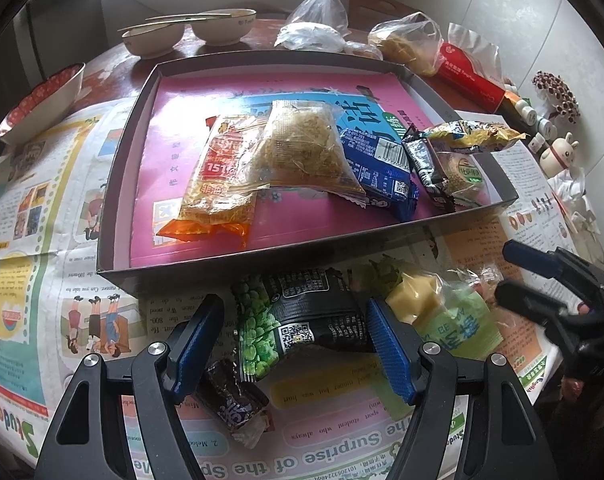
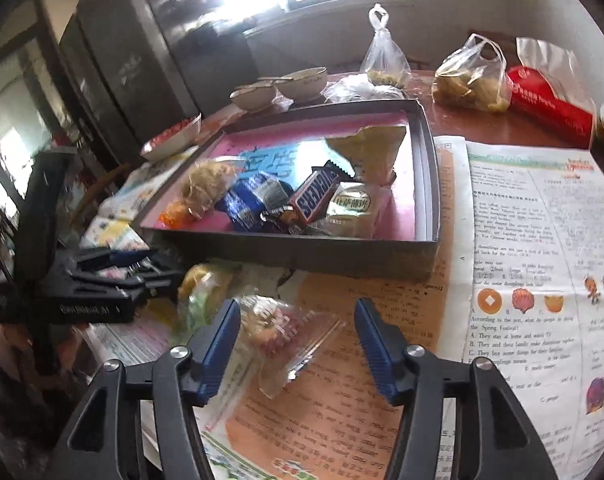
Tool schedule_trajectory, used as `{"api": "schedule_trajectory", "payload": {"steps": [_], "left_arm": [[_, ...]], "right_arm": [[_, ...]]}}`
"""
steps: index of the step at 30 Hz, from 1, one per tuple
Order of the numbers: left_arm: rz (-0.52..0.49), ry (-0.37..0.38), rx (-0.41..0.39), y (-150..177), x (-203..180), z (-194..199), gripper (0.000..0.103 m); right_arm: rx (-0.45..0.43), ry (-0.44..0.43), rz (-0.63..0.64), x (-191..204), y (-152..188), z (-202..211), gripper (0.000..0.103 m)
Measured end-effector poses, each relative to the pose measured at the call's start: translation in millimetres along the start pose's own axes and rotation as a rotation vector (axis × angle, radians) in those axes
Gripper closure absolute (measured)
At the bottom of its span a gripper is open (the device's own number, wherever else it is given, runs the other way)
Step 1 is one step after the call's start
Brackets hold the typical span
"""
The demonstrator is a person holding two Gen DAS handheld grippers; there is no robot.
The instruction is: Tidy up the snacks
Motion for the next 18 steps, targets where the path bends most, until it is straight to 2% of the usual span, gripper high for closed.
{"api": "schedule_trajectory", "payload": {"steps": [1, 4, 8, 15, 18], "left_arm": [[0.000, 0.000, 0.000, 0, 0, 0, 0.028], [0.002, 0.003, 0.001, 0, 0, 0, 0.028], [0.005, 0.007, 0.002, -1, 0, -1, 0.028], [0.005, 0.002, -0.002, -2, 1, -1, 0.028], [0.005, -0.006, -0.005, -4, 1, -3, 0.028]], "right_arm": [[0.002, -0.004, 0.008, 1, 1, -2, 0.039], [0.006, -0.006, 0.043, 5, 2, -6, 0.037], [0.018, 0.049, 0.131, 16, 3, -12, 0.037], [0.025, 0.085, 0.179, 25, 0, -25, 0.037], [0.019, 0.097, 0.184, 27, -2, -27, 0.040]]}}
Point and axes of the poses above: each gripper's, at about its wrist camera, not at the fingertips, and z roughly against the way its jaws point, x to its left, y to its underside, the point moved 2 cm from there along -z, roughly the way its jaws point, and after that the axes turned 9 degrees about z, right-handed, at the moved point
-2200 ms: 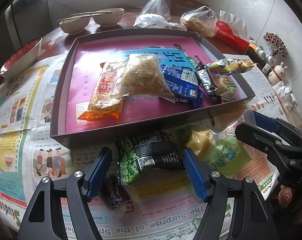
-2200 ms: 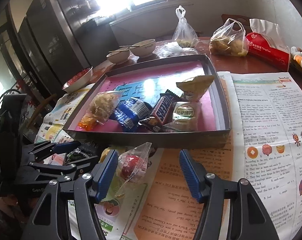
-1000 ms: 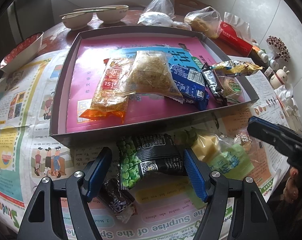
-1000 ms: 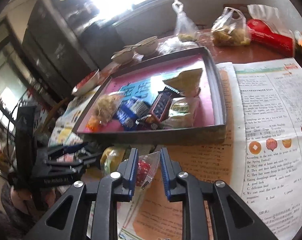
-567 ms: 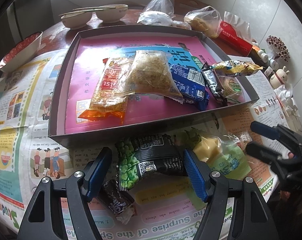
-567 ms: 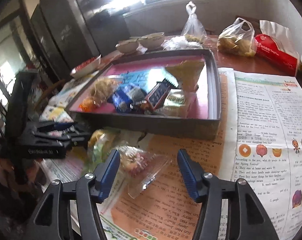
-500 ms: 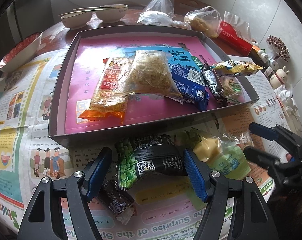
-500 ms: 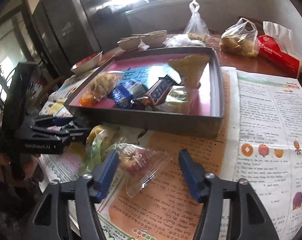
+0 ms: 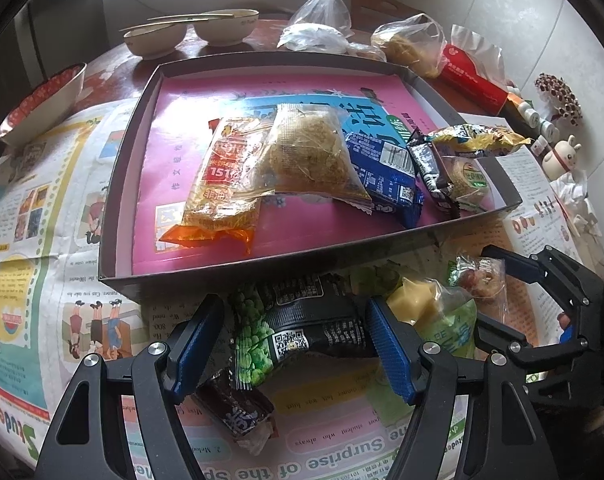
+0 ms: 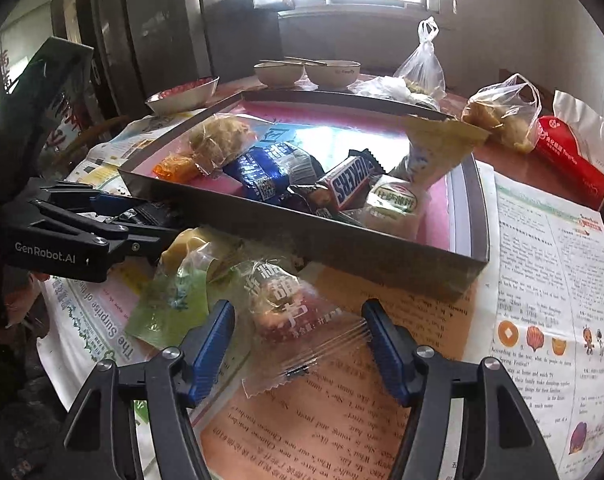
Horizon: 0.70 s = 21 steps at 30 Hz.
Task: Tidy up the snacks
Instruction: 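Grasp the green pea bag with the left gripper while the right grasps the clear red-candy bag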
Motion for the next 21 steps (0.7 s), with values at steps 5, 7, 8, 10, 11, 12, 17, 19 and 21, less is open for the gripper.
{"api": "schedule_trajectory", "payload": {"steps": [5, 7, 8, 10, 11, 12, 17, 19, 21], "left_arm": [[-0.002, -0.015, -0.003, -1, -1, -1, 0.030], [-0.003, -0.021, -0.006, 0, -1, -2, 0.030], [-0.005, -0.027, -0.008, 0, -2, -2, 0.031], [-0.015, -0.040, -0.017, 1, -4, -2, 0.037], [-0.018, -0.041, -0.021, 1, -5, -1, 0.039], [-0.020, -0.041, -0.024, 2, -5, -1, 0.042], [-0.020, -0.009, -0.028, 3, -5, 3, 0.050], [-0.007, 0.016, -0.026, 4, -3, 5, 0.050], [0.000, 0.030, -0.032, 3, -2, 9, 0.050]], "right_arm": [[-0.016, -0.002, -0.009, 4, -1, -1, 0.047], [-0.023, -0.010, -0.028, 2, -1, 0, 0.049], [-0.028, -0.019, -0.042, 0, 0, 1, 0.050], [-0.030, -0.028, -0.059, -2, 0, 2, 0.052], [-0.030, -0.026, -0.061, -2, 0, 2, 0.052], [-0.029, -0.024, -0.062, -2, 1, 2, 0.053], [-0.023, -0.007, -0.079, -7, 3, 7, 0.054], [-0.028, 0.003, -0.089, -9, 3, 10, 0.054], [-0.033, 0.007, -0.097, -11, 3, 14, 0.054]]}}
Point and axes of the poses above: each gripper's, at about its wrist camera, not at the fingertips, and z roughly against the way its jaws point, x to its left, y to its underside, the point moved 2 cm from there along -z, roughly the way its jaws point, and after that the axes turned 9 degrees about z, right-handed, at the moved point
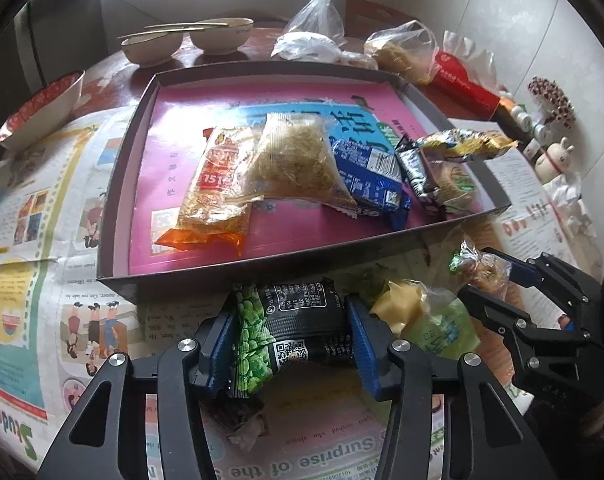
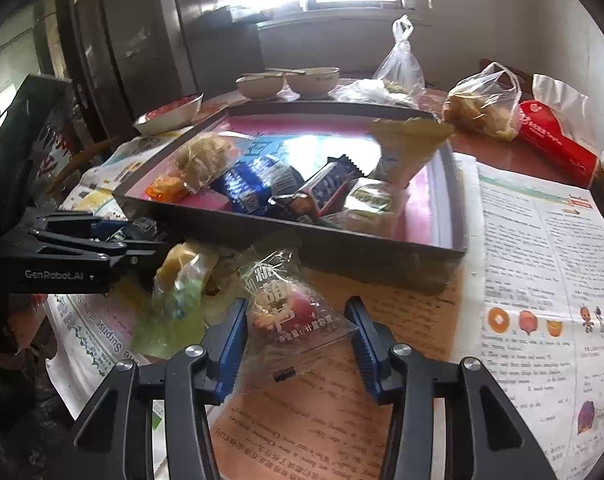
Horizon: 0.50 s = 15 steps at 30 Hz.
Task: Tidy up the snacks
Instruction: 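Grasp the green pea bag with the left gripper while the right grasps the clear red-candy bag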
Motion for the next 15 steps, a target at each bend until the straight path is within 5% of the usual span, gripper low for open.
{"api": "schedule_trajectory", "payload": {"steps": [15], "left_arm": [[0.063, 0.040, -0.104, -16, 19, 40, 0.050]], "right_arm": [[-0.085, 0.026, -0.052, -9, -18, 28, 0.054]]}}
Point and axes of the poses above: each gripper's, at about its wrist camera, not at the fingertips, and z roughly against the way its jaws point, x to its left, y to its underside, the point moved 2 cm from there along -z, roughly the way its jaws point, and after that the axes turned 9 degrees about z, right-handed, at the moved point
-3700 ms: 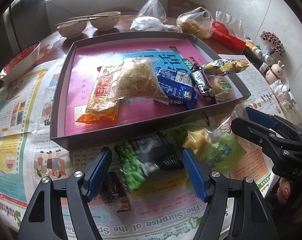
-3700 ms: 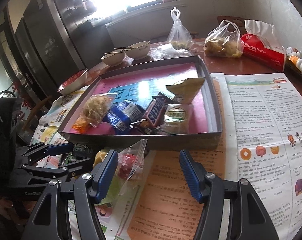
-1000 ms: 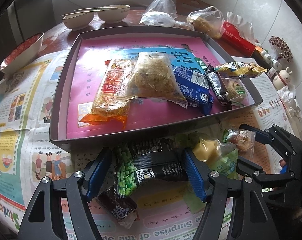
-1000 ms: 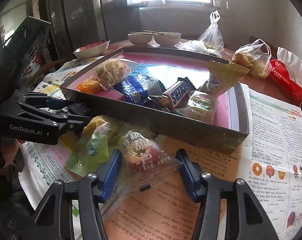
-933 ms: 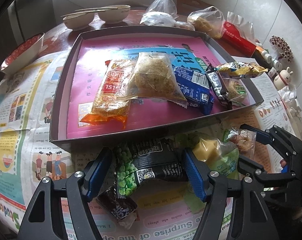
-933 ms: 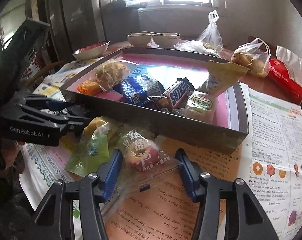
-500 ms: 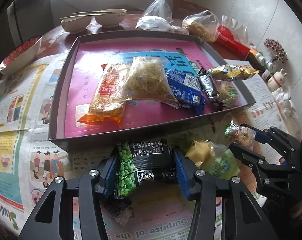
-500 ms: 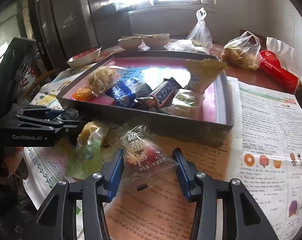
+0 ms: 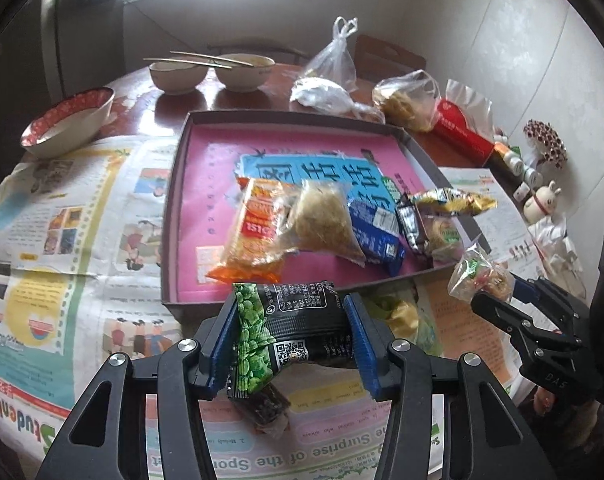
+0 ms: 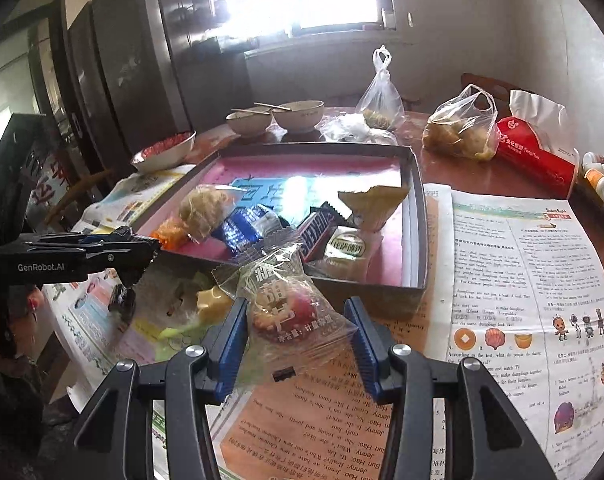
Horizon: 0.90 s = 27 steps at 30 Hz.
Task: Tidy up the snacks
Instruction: 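Grasp the green pea bag with the left gripper while the right grasps the clear red-candy bag, then carry the pea bag with the left gripper while the right carries the red-candy bag over the tray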
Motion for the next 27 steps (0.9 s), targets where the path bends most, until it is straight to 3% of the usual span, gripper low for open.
{"api": "schedule_trajectory", "payload": {"steps": [27], "left_arm": [[-0.018, 0.012, 0.002, -29, -21, -30, 0.050]], "right_arm": [[-0.029, 0.049, -0.080, -32, -16, -5, 0.054]]}}
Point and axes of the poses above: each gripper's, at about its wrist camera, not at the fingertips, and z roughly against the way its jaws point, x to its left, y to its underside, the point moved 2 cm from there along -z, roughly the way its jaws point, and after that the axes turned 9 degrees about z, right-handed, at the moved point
